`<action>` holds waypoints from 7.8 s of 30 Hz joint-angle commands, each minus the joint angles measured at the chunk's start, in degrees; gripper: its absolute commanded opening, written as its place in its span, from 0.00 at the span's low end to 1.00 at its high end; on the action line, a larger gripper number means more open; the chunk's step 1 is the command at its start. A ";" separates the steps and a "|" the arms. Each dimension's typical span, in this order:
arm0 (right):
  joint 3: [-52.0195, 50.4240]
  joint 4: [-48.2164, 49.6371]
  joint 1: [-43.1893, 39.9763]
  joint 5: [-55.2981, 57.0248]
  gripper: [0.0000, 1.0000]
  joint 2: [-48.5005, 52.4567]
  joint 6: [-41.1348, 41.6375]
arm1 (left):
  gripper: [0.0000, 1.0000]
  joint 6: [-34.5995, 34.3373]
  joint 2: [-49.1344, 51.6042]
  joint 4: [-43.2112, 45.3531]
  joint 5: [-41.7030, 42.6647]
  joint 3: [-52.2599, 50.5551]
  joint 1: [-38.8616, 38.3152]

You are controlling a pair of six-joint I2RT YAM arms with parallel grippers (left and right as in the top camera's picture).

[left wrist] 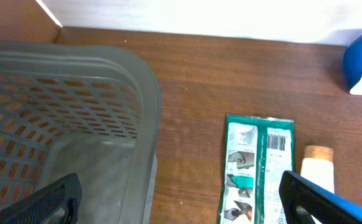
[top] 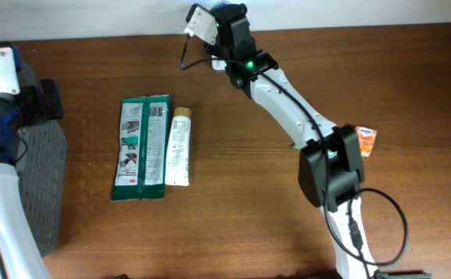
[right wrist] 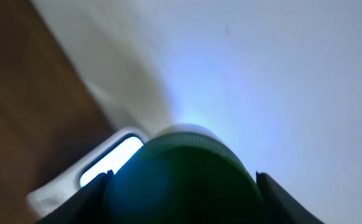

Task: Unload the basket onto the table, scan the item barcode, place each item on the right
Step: 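Lift the jar and hold it under the scanner, then carry the jar right and set it beside the packets, then reach the right gripper to the white tube and grasp it, then lift the white tube and rotate it upright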

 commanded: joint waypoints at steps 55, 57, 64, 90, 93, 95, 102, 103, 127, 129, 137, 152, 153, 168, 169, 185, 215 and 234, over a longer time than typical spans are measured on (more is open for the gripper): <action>0.90 -61.35 -14.95 -31.80 0.39 -14.32 40.57 | 0.99 0.90 -0.02 0.07 0.57 0.15 0.31; 0.24 -64.59 -16.57 -28.35 0.39 -14.16 40.59 | 0.99 0.90 -0.02 0.07 0.59 0.15 0.31; -5.49 -66.12 -23.56 -13.68 0.40 -12.92 48.83 | 0.99 0.90 -0.02 0.07 0.59 0.15 0.31; -18.10 -48.74 -29.53 -15.32 0.49 -11.76 53.88 | 0.99 0.90 -0.02 0.07 0.59 0.15 0.31; -18.12 -49.55 -29.53 -15.30 0.49 -11.76 53.86 | 0.99 0.90 -0.02 0.07 0.59 0.15 0.31; -18.12 -51.25 -29.51 -15.32 0.50 -11.76 53.86 | 0.99 0.90 -0.02 0.07 0.59 0.15 0.31; -13.18 -57.33 -29.29 -16.92 0.86 -12.41 53.81 | 0.99 0.90 -0.02 0.07 0.59 0.15 0.31; -11.13 -59.04 -29.05 -16.90 0.90 -12.72 53.77 | 0.99 0.90 -0.02 0.07 0.57 0.15 0.31; -14.51 -47.52 3.45 -35.65 0.91 -10.67 64.48 | 0.99 0.90 -0.02 0.07 0.57 0.15 0.31; -18.86 -41.33 5.25 -37.57 0.89 -10.67 66.99 | 0.99 0.90 -0.02 0.07 0.57 0.15 0.31; -31.63 -17.84 9.25 -34.86 0.68 -10.45 78.29 | 0.99 0.90 -0.02 0.07 0.57 0.15 0.31; -32.26 -10.71 12.00 -32.89 0.61 -6.38 84.32 | 0.99 0.90 -0.02 0.07 0.57 0.15 0.31; -32.26 -11.37 12.02 -32.89 0.60 -5.92 84.85 | 0.99 0.90 -0.02 0.07 0.59 0.15 0.31; -31.91 -18.01 9.09 -37.92 0.04 -7.93 81.11 | 0.99 0.90 -0.02 0.07 0.59 0.15 0.31; -31.52 -19.80 8.76 -37.90 0.04 -8.90 79.03 | 0.99 0.90 -0.02 0.07 0.59 0.15 0.31; -26.32 -40.70 3.50 -43.23 0.27 -11.69 46.66 | 0.99 0.90 -0.02 0.07 0.57 0.15 0.31; -33.38 -32.79 3.32 -46.84 0.11 -7.80 68.06 | 0.99 0.90 -0.02 0.07 0.57 0.15 0.31; -32.98 -47.50 -6.97 -68.98 0.04 -40.09 37.35 | 0.99 0.90 -0.02 0.07 0.59 0.15 0.31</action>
